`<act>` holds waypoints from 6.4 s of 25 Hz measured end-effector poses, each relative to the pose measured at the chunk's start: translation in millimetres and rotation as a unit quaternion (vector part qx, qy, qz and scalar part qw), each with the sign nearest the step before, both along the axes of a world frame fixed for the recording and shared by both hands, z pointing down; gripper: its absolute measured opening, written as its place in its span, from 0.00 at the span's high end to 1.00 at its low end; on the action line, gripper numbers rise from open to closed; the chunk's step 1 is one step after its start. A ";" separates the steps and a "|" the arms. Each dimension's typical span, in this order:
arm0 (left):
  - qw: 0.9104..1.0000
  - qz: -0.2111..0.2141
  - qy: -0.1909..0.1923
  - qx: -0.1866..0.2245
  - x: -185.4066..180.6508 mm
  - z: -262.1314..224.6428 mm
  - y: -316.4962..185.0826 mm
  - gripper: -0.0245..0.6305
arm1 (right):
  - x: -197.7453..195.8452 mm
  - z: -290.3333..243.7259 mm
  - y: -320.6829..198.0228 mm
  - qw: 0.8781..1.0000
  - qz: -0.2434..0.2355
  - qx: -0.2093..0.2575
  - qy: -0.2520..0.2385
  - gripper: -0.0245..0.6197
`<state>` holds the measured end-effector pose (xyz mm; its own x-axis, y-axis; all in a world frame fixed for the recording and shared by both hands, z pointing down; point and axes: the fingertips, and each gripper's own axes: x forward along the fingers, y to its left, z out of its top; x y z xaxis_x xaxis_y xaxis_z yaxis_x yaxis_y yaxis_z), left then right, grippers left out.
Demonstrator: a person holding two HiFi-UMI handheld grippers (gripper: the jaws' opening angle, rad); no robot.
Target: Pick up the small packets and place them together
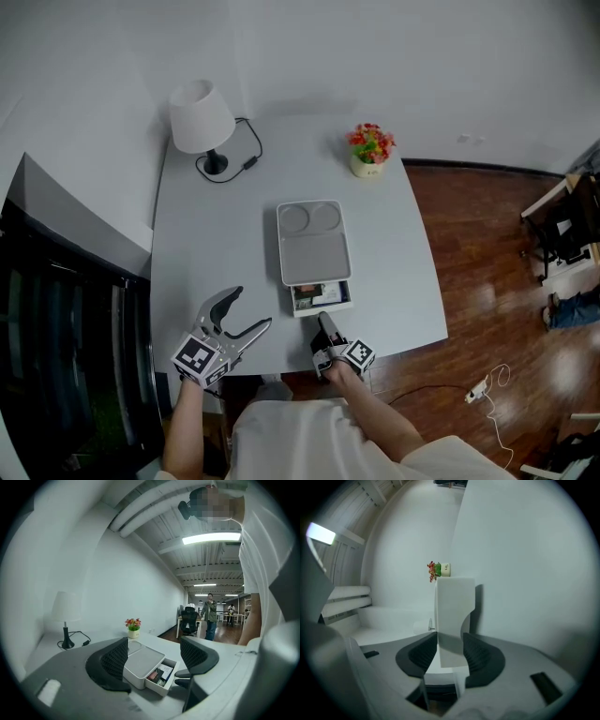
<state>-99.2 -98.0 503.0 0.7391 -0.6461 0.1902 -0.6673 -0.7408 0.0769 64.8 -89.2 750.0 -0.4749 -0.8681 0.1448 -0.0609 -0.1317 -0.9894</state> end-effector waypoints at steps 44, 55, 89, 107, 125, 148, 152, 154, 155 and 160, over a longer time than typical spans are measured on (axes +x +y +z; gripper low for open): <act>1.000 -0.002 0.006 0.003 0.2 2.4 20.5 0.42 | -8.1 4.5 95.5 0.998 -0.039 -0.039 -0.009 0.69; 1.000 0.001 0.013 0.007 6.5 0.3 22.4 0.42 | -10.5 13.3 116.8 0.996 -0.073 -0.058 0.002 0.69; 0.994 -0.094 0.030 0.043 -3.1 -31.5 16.3 0.42 | 84.2 -247.2 -14.2 0.777 -0.095 0.347 0.516 0.35; 0.983 -0.152 0.052 0.093 -2.6 -67.5 23.6 0.44 | 49.2 -329.7 -12.4 0.669 -0.080 0.449 0.588 0.30; 0.992 -0.100 0.013 0.072 18.9 -46.2 11.7 0.47 | 36.2 -285.2 -2.3 0.664 -0.245 0.450 0.544 0.36; 0.992 -0.120 -0.001 0.043 -1.4 -20.6 24.4 0.47 | -26.6 -21.6 20.4 0.619 -0.612 0.126 0.476 0.38; 0.991 -0.127 -0.002 0.040 -6.3 -18.9 25.7 0.47 | -28.0 -3.5 21.5 0.632 -0.609 0.084 0.473 0.38; 0.991 -0.127 -0.002 0.039 -6.0 -19.7 25.8 0.47 | -27.0 0.2 19.2 0.633 -0.602 0.076 0.481 0.45; 0.991 -0.126 -0.001 0.039 -5.6 -20.2 25.6 0.47 | -27.3 0.7 17.9 0.635 -0.599 0.074 0.483 0.46; 0.991 -0.125 0.000 0.040 -5.9 -18.9 25.0 0.47 | -29.3 7.1 19.2 0.623 -0.608 0.043 0.490 0.46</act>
<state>-105.1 -73.0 484.1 0.5534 -0.8227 0.1303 -0.8313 -0.5554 0.0242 35.4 -70.1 757.1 -0.5085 0.0219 0.8608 -0.6455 0.6518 -0.3980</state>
